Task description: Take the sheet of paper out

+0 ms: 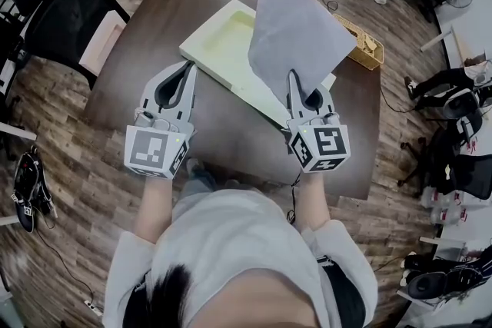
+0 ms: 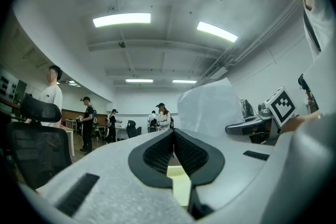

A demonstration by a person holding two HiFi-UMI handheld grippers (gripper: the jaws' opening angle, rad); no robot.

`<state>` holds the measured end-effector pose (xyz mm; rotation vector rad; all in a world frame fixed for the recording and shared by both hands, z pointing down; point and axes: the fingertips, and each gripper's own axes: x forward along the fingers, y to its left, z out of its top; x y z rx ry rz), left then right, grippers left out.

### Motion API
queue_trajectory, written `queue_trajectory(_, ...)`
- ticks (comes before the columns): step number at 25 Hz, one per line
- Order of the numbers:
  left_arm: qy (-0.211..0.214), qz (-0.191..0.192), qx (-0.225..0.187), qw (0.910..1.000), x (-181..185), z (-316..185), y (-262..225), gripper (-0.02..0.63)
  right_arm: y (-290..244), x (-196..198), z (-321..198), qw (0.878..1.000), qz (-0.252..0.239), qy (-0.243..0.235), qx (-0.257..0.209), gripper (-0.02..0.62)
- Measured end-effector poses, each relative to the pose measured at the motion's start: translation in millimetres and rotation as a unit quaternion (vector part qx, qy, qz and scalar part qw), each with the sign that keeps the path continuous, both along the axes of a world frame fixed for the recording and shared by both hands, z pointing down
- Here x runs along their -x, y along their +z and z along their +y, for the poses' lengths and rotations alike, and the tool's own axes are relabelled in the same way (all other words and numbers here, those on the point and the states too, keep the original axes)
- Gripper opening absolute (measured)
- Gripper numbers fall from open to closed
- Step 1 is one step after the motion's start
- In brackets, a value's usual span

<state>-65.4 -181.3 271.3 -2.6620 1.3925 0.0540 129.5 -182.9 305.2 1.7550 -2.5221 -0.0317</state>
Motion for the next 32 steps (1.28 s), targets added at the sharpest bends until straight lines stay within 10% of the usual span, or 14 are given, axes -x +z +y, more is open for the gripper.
queue_trajectory(32,0.0,-0.01,0.005,0.9999,-13.4,-7.1,1.7,0.008,-9.7,-11.8,-4.0,1.0,-0.007,0.006,-0.03,0.014)
